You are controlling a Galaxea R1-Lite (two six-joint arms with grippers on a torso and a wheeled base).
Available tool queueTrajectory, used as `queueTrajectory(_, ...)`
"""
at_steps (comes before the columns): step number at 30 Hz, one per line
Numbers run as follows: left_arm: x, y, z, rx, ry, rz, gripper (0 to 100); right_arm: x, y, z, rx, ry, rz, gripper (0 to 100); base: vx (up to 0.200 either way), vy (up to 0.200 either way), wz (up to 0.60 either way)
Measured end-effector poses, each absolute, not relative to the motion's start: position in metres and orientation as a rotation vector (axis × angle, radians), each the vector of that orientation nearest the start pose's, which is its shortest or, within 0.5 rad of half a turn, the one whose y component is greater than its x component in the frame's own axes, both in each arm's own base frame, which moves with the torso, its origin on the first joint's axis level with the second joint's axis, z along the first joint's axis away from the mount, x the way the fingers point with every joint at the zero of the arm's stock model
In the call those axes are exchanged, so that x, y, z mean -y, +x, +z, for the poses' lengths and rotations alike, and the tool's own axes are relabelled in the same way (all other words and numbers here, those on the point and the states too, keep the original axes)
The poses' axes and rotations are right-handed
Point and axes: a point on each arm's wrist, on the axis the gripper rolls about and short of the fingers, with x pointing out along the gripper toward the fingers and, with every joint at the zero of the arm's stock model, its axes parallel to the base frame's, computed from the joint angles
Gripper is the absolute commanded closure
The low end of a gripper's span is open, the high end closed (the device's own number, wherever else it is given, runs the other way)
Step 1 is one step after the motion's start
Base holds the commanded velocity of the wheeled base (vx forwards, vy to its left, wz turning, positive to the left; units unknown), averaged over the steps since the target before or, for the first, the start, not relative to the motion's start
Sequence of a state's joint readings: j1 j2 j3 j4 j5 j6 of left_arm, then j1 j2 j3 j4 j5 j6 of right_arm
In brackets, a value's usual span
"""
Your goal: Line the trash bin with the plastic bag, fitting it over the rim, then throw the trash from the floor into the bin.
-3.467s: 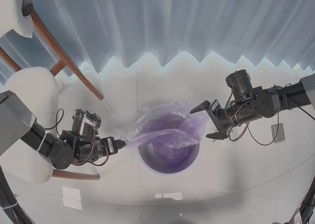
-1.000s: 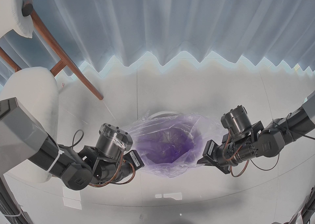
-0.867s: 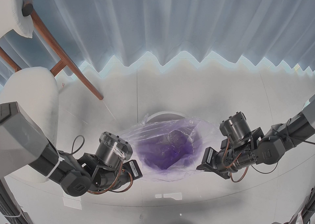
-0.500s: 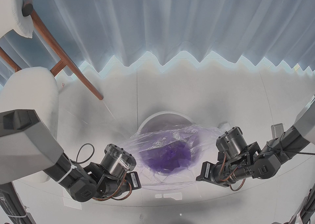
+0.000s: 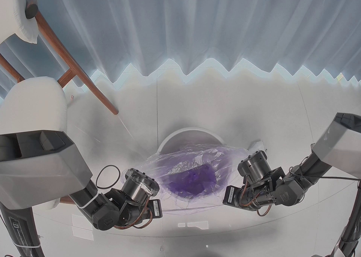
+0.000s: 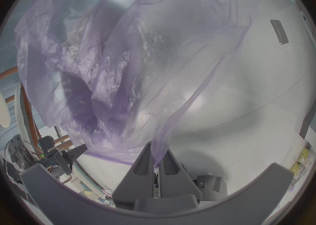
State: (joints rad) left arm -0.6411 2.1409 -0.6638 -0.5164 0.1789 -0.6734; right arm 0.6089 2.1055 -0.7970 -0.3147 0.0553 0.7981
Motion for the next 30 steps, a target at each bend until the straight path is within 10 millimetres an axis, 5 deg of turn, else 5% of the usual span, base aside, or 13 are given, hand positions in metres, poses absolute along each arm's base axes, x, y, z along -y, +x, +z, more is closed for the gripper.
queueTrajectory(9, 0.190, 0.263, -0.002, -0.946, -0.212, -0.098, 100, -0.187, 0.280, 0.020, -1.115, 0.441, 0.149, 100, 0.000, 0.000, 0.00)
queueTrajectory(10, 0.191, 0.263, -0.002, -0.946, -0.211, -0.099, 100, -0.187, 0.280, 0.020, -1.116, 0.439, 0.145, 0, 0.000, 0.000, 0.00)
queueTrajectory(12, 0.191, 0.263, -0.003, -0.948, -0.207, -0.097, 100, -0.185, 0.278, 0.020, -1.118, 0.436, 0.138, 0, 0.000, 0.000, 0.00)
queueTrajectory(13, 0.191, 0.262, -0.003, -0.951, -0.205, -0.095, 0, -0.184, 0.277, 0.021, -1.117, 0.438, 0.138, 0, 0.000, 0.000, 0.00)
queueTrajectory(24, 0.192, 0.257, 0.002, -0.931, -0.206, -0.094, 0, -0.163, 0.236, 0.070, -1.053, 0.456, 0.242, 0, 0.000, 0.000, 0.00)
queueTrajectory(30, 0.192, 0.253, 0.009, -0.915, -0.211, -0.100, 0, -0.135, 0.238, 0.095, -0.977, 0.495, 0.281, 0, 0.000, 0.000, 0.00)
